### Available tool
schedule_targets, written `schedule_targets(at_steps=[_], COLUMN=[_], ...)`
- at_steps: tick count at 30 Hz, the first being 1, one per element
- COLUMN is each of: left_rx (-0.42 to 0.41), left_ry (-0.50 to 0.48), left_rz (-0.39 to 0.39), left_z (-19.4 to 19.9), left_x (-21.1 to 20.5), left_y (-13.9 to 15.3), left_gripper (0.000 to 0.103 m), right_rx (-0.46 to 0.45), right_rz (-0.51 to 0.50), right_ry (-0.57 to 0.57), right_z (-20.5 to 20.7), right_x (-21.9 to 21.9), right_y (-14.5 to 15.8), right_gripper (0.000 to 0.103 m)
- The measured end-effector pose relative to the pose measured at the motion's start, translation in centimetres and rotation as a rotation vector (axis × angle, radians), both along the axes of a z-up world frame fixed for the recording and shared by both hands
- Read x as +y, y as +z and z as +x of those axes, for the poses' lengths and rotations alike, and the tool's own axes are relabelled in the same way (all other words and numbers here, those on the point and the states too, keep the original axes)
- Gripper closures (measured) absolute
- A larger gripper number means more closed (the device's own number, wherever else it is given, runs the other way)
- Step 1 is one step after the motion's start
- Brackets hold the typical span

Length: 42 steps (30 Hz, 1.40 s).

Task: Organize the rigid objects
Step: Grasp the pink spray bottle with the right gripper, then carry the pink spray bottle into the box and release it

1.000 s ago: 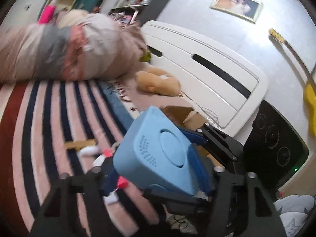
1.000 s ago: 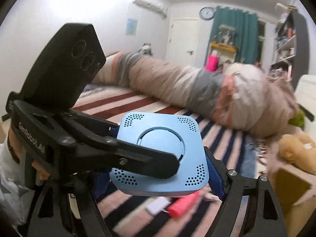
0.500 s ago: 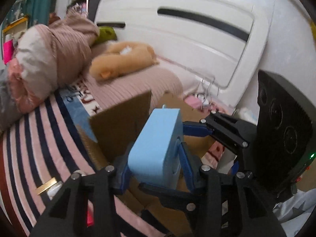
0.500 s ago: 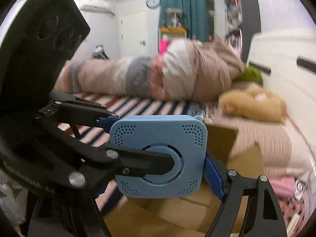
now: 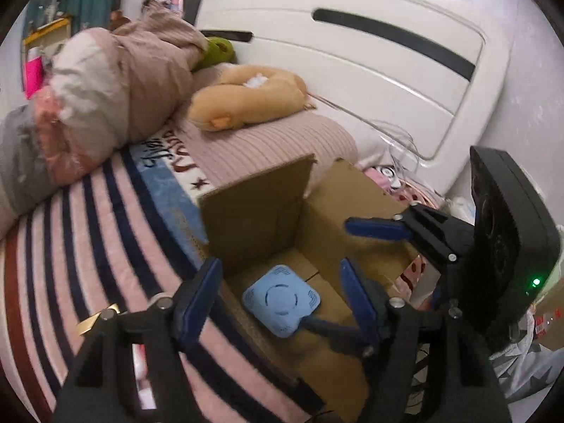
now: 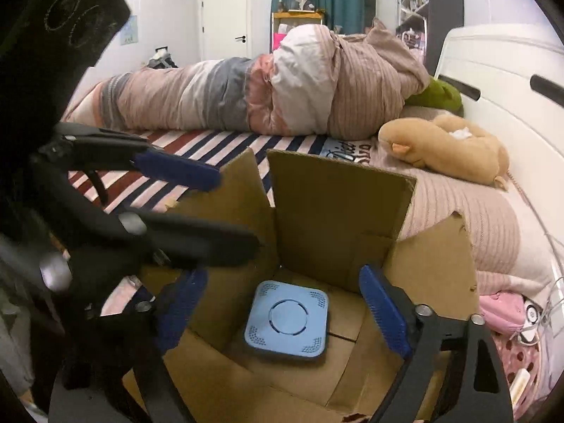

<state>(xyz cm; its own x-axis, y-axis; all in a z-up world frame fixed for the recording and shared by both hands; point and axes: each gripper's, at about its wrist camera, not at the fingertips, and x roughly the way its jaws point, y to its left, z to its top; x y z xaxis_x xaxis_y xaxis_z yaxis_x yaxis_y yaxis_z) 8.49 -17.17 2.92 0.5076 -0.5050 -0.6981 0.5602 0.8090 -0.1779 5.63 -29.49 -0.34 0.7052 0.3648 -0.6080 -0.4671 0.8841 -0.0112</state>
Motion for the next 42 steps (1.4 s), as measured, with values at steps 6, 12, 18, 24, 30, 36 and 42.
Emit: schedule_targets(at_steps=[6, 12, 18, 24, 30, 36, 42], left_rx=[-0.107, -0.164, -0.138, -0.07, -0.045, -0.052, -0.052], left_ry=[0.185, 0.371, 0.49, 0.485, 0.446, 0.441, 0.417], left_rz=[0.008, 0.036, 0.027, -0.021, -0.024, -0.022, 0.0], left_z=[-3.8, -6.1, -5.8, -4.8, -4.1, -4.0, -4.1], left_x=[7.6, 16.5, 22.9, 25.3, 24.9, 24.7, 24.0], left_y=[2.2, 1.5, -2.9, -7.9, -9.8, -10.0, -10.2], left_gripper=[0.03, 0.027, 0.026, 0.026, 0.026, 0.026, 0.026], right_rx=[-0.112, -0.086, 0.029, 0.23, 0.321, 0.376, 0.431], right_rz=[0.011, 0.062, 0.005, -0.097, -0.114, -0.11, -0.123], right_ry=[0.036, 0.18, 0.209, 0.025, -0.039, -0.037, -0.005], right_z=[-2.7, -3.9, -2.5, 2.2, 5.3, 4.5, 2.7], right_x=[3.6, 10.9, 18.2, 20.1, 19.7, 18.3, 17.9], right_y=[2.7, 4.3, 0.8, -7.4, -11.1, -11.2, -11.4], right_gripper=[0.008, 0.008, 0.022, 0.046, 0.049, 0.072, 0.072])
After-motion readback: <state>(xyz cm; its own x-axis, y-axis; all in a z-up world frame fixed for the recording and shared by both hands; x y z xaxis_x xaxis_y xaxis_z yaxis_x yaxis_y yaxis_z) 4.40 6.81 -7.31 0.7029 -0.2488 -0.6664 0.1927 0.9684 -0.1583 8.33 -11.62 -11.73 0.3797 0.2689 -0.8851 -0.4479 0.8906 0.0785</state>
